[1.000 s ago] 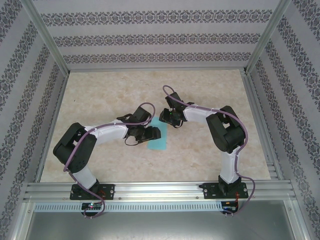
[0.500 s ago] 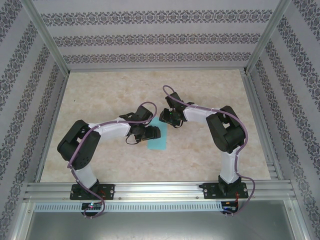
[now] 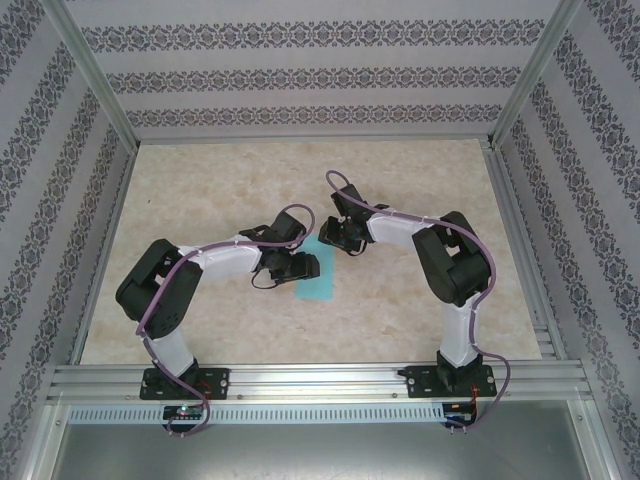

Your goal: Fold a paper plane with a square sheet of paper (pick it up from the middle)

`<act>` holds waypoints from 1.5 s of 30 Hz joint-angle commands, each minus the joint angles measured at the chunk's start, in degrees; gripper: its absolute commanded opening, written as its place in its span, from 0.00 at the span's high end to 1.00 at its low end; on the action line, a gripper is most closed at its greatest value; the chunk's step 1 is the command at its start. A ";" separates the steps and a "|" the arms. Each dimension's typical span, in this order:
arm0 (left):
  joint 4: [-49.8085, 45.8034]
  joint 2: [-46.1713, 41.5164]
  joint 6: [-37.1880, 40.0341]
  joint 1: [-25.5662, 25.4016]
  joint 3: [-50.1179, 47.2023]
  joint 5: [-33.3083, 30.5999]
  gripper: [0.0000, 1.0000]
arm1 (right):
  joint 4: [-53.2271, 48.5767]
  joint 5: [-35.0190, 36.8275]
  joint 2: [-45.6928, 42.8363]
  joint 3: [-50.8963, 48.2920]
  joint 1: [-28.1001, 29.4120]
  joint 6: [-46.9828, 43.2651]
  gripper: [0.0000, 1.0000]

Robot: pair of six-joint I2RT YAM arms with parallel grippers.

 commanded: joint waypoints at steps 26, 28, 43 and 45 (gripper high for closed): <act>3.30 -3.83 -1.87 -1.43 -4.42 7.02 0.39 | -2.76 2.39 7.23 -4.56 -0.57 0.97 0.63; 3.82 -3.46 -2.00 -1.41 -4.56 7.21 0.39 | -2.81 2.39 7.23 -4.54 -0.58 0.93 0.63; 8.40 0.18 -2.43 -1.46 -1.85 7.03 0.43 | -2.48 2.00 7.45 -5.11 -0.40 1.01 0.63; 9.19 0.71 -2.45 -1.43 -1.52 7.05 0.43 | -2.50 1.86 7.57 -5.06 -0.39 1.05 0.63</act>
